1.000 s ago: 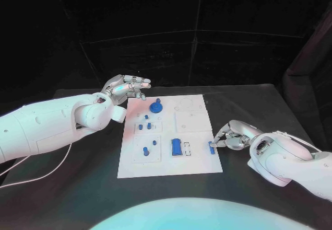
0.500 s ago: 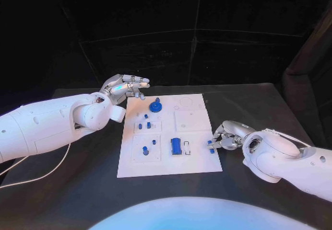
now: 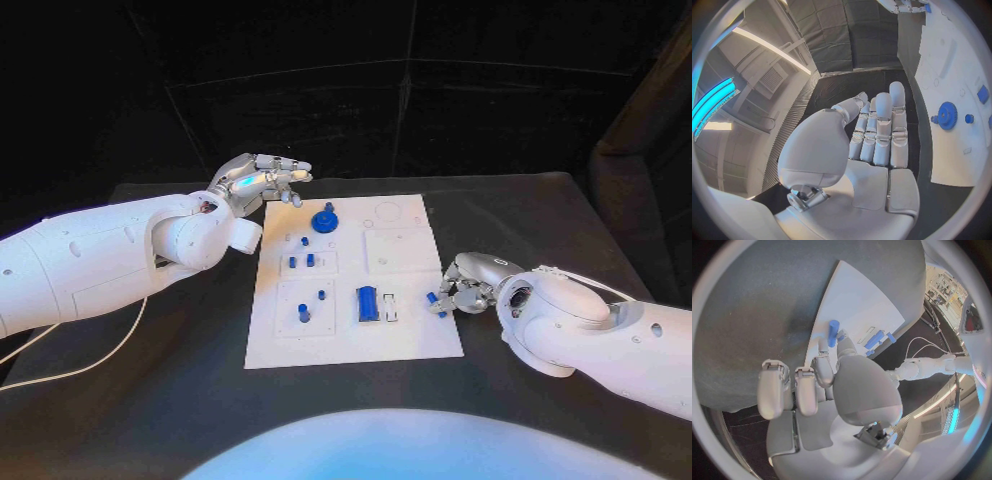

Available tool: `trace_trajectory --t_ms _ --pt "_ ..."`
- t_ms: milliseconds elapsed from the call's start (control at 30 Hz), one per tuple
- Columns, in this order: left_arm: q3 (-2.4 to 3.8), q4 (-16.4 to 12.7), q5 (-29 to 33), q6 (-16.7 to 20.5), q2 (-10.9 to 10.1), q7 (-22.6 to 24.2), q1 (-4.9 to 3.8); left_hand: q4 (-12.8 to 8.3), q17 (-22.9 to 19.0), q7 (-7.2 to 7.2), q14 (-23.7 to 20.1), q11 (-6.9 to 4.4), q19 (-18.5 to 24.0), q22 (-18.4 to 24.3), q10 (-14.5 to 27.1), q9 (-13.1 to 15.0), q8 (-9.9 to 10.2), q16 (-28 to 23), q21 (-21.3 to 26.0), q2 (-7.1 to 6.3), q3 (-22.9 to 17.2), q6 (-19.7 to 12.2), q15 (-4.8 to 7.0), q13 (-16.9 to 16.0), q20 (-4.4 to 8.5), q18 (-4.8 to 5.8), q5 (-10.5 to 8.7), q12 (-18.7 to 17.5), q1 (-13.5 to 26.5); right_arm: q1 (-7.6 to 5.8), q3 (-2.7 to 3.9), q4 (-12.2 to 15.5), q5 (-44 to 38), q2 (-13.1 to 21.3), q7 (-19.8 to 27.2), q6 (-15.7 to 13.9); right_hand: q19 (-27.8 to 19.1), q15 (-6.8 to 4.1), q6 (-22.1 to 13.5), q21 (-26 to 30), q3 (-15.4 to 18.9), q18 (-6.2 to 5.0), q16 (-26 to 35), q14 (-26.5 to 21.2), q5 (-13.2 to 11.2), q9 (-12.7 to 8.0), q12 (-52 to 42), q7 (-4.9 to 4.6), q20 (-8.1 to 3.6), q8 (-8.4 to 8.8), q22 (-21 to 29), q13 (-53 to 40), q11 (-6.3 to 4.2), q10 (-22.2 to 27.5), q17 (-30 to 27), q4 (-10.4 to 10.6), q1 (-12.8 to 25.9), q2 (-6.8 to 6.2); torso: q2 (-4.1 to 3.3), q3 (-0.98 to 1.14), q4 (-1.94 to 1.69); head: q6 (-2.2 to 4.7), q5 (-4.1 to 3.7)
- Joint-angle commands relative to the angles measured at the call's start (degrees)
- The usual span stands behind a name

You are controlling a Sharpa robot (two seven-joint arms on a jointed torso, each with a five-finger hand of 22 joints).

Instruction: Assemble the parts on the task board

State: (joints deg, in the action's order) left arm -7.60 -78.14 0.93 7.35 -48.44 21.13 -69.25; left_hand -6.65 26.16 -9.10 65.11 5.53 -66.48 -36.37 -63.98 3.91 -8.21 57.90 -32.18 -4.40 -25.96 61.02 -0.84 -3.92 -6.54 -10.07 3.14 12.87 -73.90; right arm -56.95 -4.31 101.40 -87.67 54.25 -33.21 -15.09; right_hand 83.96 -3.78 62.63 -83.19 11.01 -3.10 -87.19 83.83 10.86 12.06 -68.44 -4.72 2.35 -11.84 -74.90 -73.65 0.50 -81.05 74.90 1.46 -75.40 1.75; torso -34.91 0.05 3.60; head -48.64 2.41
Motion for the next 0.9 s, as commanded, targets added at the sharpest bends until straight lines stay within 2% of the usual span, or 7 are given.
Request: trace_trajectory --t_ms 33,233,300,367,567,700,900 --pt "0.04 -0.1 0.2 -0.9 0.0 0.3 -0.08 -0.4 -0.1 -0.29 -0.4 0.08 -0.1 0.1 0.3 0.0 0.2 0.0 0.3 -0.1 0.1 -0.1 -0.08 0.1 -0.02 -0.4 -0.16 0.2 -0.4 0.15 -0.13 -0.2 -3.8 -0.4 -1.5 3.6 1.4 -0.18 0.4 0.2 -0.4 0.38 0.2 5.0 -1.3 0.0 0.5 0.06 -0.25 0.48 -2.4 0.1 -0.5 0.0 9.3 -0.8 -1.3 0.29 0.0 0.0 0.01 -0.03 -0.02" --pt "0.03 -0.1 0.2 -1.0 -0.1 0.2 -0.08 -0.4 -0.1 -0.3 -0.4 0.09 0.0 0.1 0.3 0.0 0.2 0.0 0.3 -0.07 0.1 -0.1 -0.09 0.1 -0.02 -0.39 -0.17 0.2 -0.4 0.25 -0.14 -0.3 -6.9 -1.2 -2.3 5.3 1.4 -0.25 0.7 0.2 -1.2 0.4 0.2 5.0 -0.6 0.1 0.7 0.12 -0.31 0.83 -2.5 0.2 -0.59 0.1 9.4 -1.9 -2.8 0.8 0.03 -0.05 -0.03 -0.08 -0.04" --pt "0.03 -0.1 0.2 -1.0 -0.1 0.2 -0.08 -0.4 -0.1 -0.3 -0.4 0.09 0.0 0.1 0.3 0.0 0.2 0.0 0.3 -0.07 0.1 -0.1 -0.09 0.1 -0.02 -0.39 -0.17 0.2 -0.4 0.27 -0.14 -0.3 -7.2 -1.3 -2.5 5.4 1.4 -0.29 0.8 0.2 -1.9 0.4 0.2 5.0 2.0 0.0 0.9 0.12 -0.38 1.15 -2.5 0.2 -0.64 0.2 9.4 -2.3 -3.2 1.19 0.04 -0.05 0.0 -0.11 -0.01" --pt "0.02 -0.2 0.2 -1.0 -0.1 0.2 -0.08 -0.4 -0.1 -0.3 -0.4 0.09 0.0 0.1 0.3 0.0 0.2 0.0 0.3 -0.07 0.1 -0.1 -0.09 0.1 -0.02 -0.39 -0.17 0.2 -0.4 0.28 -0.14 -0.3 -7.3 -1.5 -2.7 5.2 1.5 -0.34 1.1 0.2 -2.5 0.41 0.2 5.0 7.4 0.0 1.0 0.23 -0.46 1.56 -2.6 0.3 -0.75 0.3 9.4 -2.1 -2.7 1.41 0.07 -0.05 0.0 -0.12 0.0" --pt "0.02 -0.2 0.2 -1.0 -0.2 0.2 -0.08 -0.4 -0.1 -0.3 -0.5 0.1 0.0 0.1 0.4 0.0 0.2 0.0 0.3 -0.07 0.1 -0.1 -0.09 0.1 -0.02 -0.39 -0.17 0.2 -0.5 0.31 -0.15 -0.3 -5.9 -1.7 -3.4 4.3 1.6 -0.52 1.5 0.1 -4.0 0.43 0.2 5.0 14.0 -0.2 1.2 0.42 -0.58 2.37 -2.7 0.3 -0.91 0.2 9.5 -1.4 -1.2 1.12 0.05 -0.06 -0.03 -0.08 0.01" --pt "0.02 -0.3 0.2 -1.0 -0.2 0.2 -0.08 -0.4 -0.1 -0.3 -0.5 0.1 0.0 0.1 0.4 0.0 0.2 0.0 0.3 -0.07 0.1 -0.1 -0.09 0.1 -0.02 -0.39 -0.17 0.2 -0.5 0.31 -0.14 0.4 -2.4 -1.4 -3.6 0.5 1.6 -0.64 2.0 0.1 -5.5 0.44 0.1 5.1 18.3 -0.2 0.8 0.56 -0.69 2.83 -2.7 -0.1 -1.06 -0.1 9.7 -0.7 0.0 0.42 0.11 -0.06 -0.04 -0.05 0.06" --pt "0.02 -0.4 0.2 -1.0 -0.3 0.2 -0.08 -0.4 -0.1 -0.3 -0.5 0.1 0.0 0.1 0.4 0.0 0.2 0.0 0.3 -0.07 0.1 -0.1 -0.09 0.1 -0.02 -0.39 -0.17 0.2 -0.5 0.3 -0.12 2.4 3.6 -0.6 -1.9 -7.5 1.6 -0.7 2.2 0.2 -7.8 0.41 0.2 5.0 21.2 -0.3 0.8 0.59 -0.77 3.35 -2.6 -0.3 -1.1 -0.2 9.6 0.0 1.0 -0.88 0.08 -0.07 -0.08 0.21 0.06"
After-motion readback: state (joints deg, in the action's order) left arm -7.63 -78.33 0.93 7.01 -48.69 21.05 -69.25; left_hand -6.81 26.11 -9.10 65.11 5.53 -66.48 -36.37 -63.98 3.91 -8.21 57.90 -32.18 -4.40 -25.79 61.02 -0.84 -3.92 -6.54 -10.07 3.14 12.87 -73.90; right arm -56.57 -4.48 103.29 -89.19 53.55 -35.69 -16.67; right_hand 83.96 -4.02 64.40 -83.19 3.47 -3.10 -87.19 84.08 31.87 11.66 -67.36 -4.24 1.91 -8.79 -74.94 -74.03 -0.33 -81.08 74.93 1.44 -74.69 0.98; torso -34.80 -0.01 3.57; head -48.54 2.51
